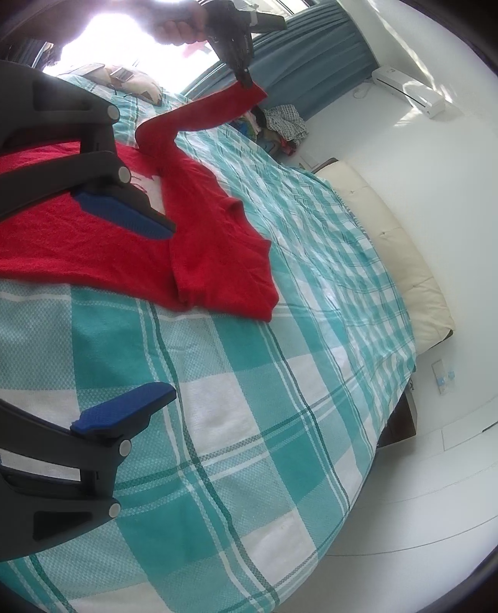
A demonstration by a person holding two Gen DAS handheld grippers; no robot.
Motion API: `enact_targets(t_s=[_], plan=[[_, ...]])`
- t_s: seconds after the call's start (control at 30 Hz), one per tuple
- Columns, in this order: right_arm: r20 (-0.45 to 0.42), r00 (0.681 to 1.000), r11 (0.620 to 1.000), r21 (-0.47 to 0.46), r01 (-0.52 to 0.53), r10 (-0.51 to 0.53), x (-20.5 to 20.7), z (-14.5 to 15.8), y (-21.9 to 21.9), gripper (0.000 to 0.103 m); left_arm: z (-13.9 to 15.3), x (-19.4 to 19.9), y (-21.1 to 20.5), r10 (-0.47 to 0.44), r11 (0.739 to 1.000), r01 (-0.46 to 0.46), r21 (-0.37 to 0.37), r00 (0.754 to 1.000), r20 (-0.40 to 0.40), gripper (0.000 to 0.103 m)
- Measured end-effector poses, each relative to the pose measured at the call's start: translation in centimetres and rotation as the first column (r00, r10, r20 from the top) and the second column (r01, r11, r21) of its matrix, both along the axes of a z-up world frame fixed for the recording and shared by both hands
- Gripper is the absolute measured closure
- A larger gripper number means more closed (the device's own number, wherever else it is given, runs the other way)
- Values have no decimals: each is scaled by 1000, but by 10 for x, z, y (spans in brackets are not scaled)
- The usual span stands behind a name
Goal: Fold small clothes
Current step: 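Fold the held sleeve across the sweater body with the left gripper and release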
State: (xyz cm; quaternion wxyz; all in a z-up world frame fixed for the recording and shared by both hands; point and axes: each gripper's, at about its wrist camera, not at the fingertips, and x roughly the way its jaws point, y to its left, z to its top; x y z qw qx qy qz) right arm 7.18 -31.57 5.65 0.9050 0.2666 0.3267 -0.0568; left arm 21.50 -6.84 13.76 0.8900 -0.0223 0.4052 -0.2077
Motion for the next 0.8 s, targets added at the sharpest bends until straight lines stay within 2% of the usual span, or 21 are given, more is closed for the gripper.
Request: enact_targets(t_s=[0.1,0.23,0.3,0.33,0.37,0.4,0.43,0.53,0.6,0.67,0.8], plan=[[-2,1000,1000,-2,-6,6,0,0,0,26,-22,2,-43,-40,999,41,12,999,-27,100],[5,1000,1000,-18,-15,15,0,2,2,26,-48,-3,-79,-82,996,83,14,994,-66,99],[6,1000,999,-28,-15,15,1,3,3,26,-57,-5,-91,-94,995,96,39,994,-63,94],[7,1000,1000,-27,-16,16,1,3,3,26,-62,-5,-94,-85,994,89,58,994,-71,74],[7,1000,1000,-24,-15,15,1,3,2,26,-67,-5,-93,-62,994,69,79,994,-86,36],[8,1000,1000,-23,-14,14,1,3,2,26,-68,-6,-88,-31,996,38,85,996,-81,23],[8,1000,1000,-22,-12,12,0,3,1,26,-67,-10,-80,-10,997,14,74,999,-53,15],[15,1000,1000,-11,-7,7,-2,5,-2,26,-62,-22,-49,8,998,-7,58,1000,-22,14],[20,1000,1000,1,-4,4,-3,5,-4,26,-61,-30,-20,51,996,-50,68,999,-7,12],[24,1000,1000,15,-1,0,-4,6,-5,26,-65,-39,15,104,990,-104,96,995,9,6],[18,1000,999,31,15,-15,-6,4,-9,26,-95,-56,90,215,957,-216,193,976,26,6]])
